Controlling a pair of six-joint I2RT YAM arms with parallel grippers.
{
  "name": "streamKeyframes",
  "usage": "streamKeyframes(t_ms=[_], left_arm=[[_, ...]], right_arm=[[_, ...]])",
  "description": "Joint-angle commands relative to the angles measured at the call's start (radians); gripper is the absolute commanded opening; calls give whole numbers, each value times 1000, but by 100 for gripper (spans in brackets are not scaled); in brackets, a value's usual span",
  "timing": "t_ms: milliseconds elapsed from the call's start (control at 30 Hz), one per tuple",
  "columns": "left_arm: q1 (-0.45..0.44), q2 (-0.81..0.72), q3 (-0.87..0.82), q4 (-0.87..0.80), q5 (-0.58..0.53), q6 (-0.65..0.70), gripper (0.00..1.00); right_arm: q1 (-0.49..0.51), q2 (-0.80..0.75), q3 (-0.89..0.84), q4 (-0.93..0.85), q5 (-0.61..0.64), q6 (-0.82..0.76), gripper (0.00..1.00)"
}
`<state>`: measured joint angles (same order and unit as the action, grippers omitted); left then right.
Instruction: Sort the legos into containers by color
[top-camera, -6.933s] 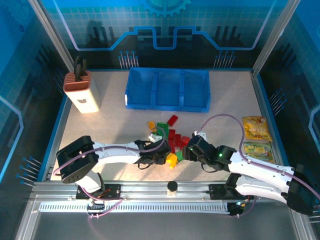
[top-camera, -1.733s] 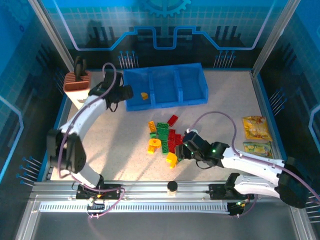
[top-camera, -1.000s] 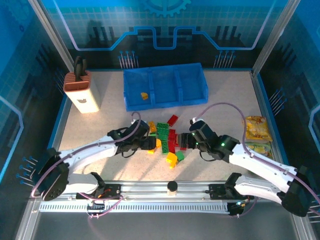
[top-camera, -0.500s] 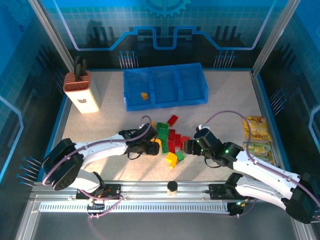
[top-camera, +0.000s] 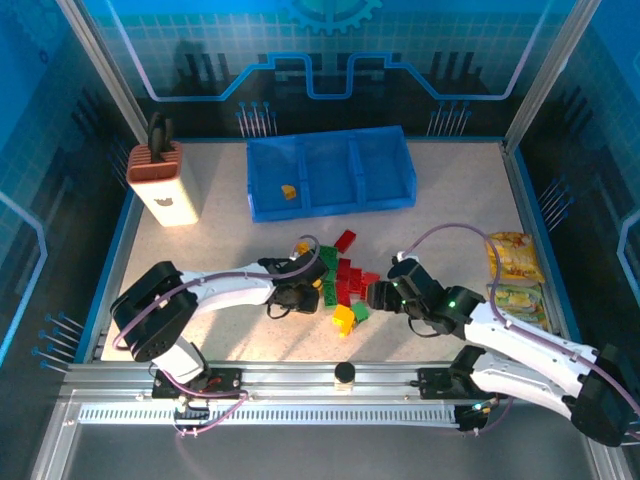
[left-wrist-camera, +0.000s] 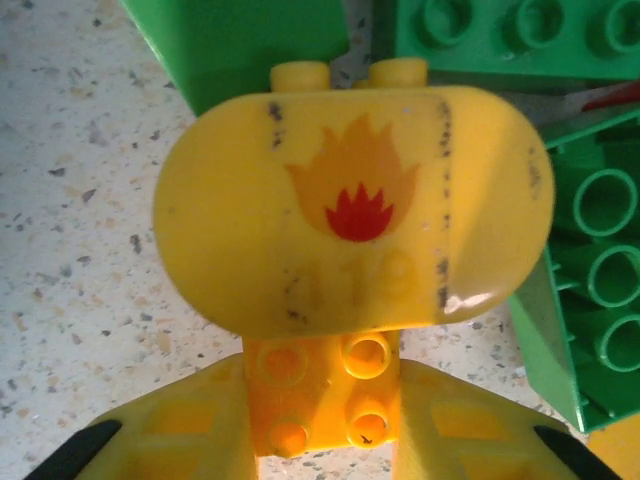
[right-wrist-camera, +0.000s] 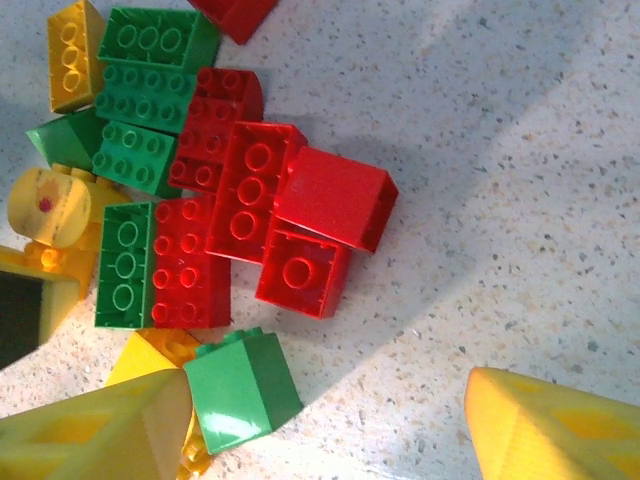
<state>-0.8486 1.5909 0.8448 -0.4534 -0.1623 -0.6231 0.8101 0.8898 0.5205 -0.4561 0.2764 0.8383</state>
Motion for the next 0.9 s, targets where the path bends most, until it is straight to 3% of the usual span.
streamKeyframes(t_ms=[0, 167, 367, 667, 867], left_arm=[[-6, -77, 17, -88, -61, 5, 27], [33, -246, 71, -176, -135, 77, 27], [279, -243, 230, -144, -83, 209, 27], [504, 164, 638, -132, -2, 281, 28], [546, 423, 886, -197, 8, 295, 28]], right_arm=[[-14, -36, -24, -6, 13, 27, 73], [-22, -47, -40, 12, 8, 28, 72], [-24, 2, -34, 65, -42, 26, 71], [-2, -19, -45, 60, -61, 46, 70], [5, -79, -51, 6, -43, 49, 70]])
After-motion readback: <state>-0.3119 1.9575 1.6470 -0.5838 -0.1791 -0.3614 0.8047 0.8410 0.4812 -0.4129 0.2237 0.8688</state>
